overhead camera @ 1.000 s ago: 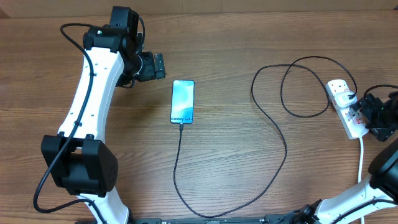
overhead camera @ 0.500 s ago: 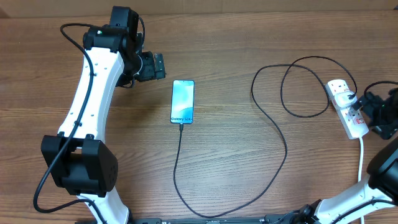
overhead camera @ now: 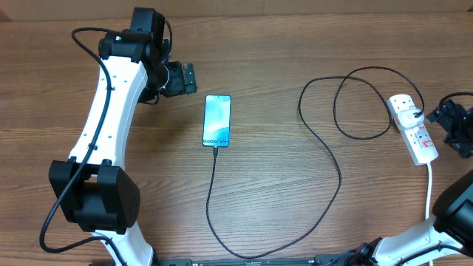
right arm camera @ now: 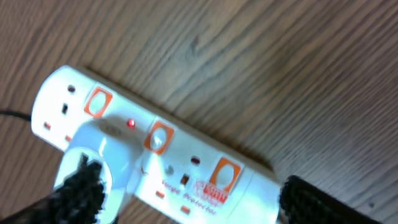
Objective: Plug charger to phone and switch on socket
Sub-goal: 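Lift the right gripper up and away from the power strip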
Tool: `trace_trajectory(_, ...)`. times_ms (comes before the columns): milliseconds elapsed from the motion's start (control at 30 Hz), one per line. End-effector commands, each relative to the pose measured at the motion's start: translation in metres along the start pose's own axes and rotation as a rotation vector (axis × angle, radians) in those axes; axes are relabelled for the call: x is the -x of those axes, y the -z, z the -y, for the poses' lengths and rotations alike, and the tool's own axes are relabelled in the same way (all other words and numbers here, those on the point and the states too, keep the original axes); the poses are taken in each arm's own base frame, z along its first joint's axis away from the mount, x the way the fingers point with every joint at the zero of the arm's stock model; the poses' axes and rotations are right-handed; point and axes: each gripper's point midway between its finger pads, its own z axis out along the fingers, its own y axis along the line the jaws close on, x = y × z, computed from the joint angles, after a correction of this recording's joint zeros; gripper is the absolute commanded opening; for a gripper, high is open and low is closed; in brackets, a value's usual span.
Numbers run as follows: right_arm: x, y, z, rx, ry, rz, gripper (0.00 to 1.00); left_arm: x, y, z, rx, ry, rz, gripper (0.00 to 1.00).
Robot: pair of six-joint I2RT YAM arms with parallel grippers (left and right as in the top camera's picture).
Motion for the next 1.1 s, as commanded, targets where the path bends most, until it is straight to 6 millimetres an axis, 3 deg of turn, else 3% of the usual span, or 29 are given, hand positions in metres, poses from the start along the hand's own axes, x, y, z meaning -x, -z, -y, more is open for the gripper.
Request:
trace_trajectory(0,0.005,0.014,-0.013,0.072,-0.028,0.016,0.82,0.003,0.008,-0.002,0.005,0.003,0.023,0.99)
trace_trajectory(200,-0.008,0.014,-0.02,0.11,-0.036,-0.04,0.44,0.003,0.008,-0.002,0.005,0.003,0.023,0.99)
trace_trajectory(333,-0.01,0.014,-0.009,0.046,-0.096,-0.045,0.04,0.003,0.008,-0.002,0.005,0.003,0.023,1.0)
trace_trajectory(500,-0.014,0.014,0.011,-0.074,-0.231,-0.043,0.04,0.003,0.008,-0.002,0.004,0.003,0.023,1.0)
trace_trajectory(700,-0.018,0.014,0.011,-0.076,-0.298,-0.057,0.04,0.003,0.008,-0.002,0.005,0.003,0.022,1.0)
trace_trajectory(767,-0.022,0.014,0.003,-0.029,-0.301,-0.083,0.04,0.003,0.008,-0.002,0.005,0.003,0.023,1.0)
trace_trajectory(867,-0.038,0.018,-0.029,0.139,-0.314,-0.185,0.04,0.003,0.008,-0.002,0.005,0.003,0.023,1.0)
trace_trajectory(1067,-0.067,0.02,-0.057,0.155,-0.265,-0.29,0.04,0.003,0.008,-0.002,0.005,0.003,0.023,1.0)
